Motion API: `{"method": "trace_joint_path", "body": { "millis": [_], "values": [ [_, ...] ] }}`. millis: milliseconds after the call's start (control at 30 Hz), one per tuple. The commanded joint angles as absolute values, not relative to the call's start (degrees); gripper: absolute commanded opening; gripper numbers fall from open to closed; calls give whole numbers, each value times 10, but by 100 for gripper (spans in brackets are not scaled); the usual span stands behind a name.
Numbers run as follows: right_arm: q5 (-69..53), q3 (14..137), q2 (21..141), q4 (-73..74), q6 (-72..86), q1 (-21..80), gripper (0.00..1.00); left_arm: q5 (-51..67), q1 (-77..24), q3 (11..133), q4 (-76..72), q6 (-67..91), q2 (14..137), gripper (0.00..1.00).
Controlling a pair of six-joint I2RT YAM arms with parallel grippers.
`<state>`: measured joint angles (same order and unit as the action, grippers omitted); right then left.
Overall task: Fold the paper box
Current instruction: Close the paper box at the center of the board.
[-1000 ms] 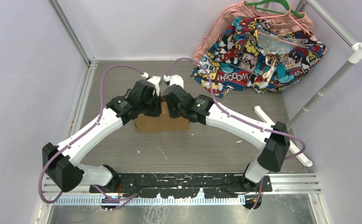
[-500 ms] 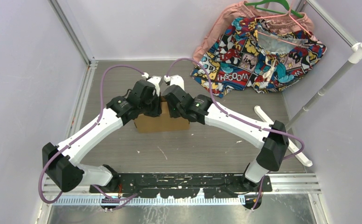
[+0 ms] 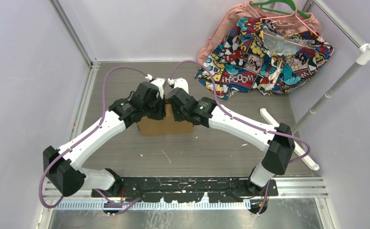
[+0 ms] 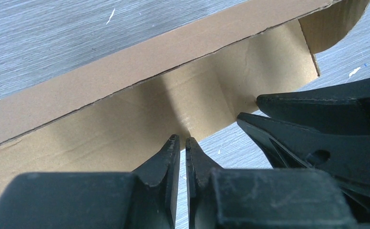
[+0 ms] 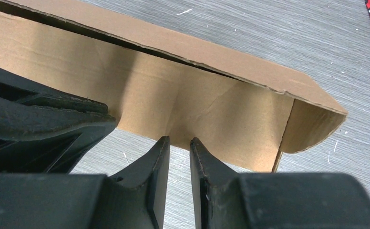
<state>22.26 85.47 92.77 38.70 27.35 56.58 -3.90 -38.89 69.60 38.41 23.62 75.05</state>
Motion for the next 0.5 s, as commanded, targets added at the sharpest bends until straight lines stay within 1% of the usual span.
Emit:
{"method": "trace_joint_path", "body": {
  "millis": [0, 467],
  "values": [
    [236, 853, 928, 375, 284, 569, 28, -48, -390, 691, 415, 233, 739, 12],
    [238, 853, 928, 379, 285, 569, 29, -54, -391, 695, 419, 235, 723, 15]
  ]
}}
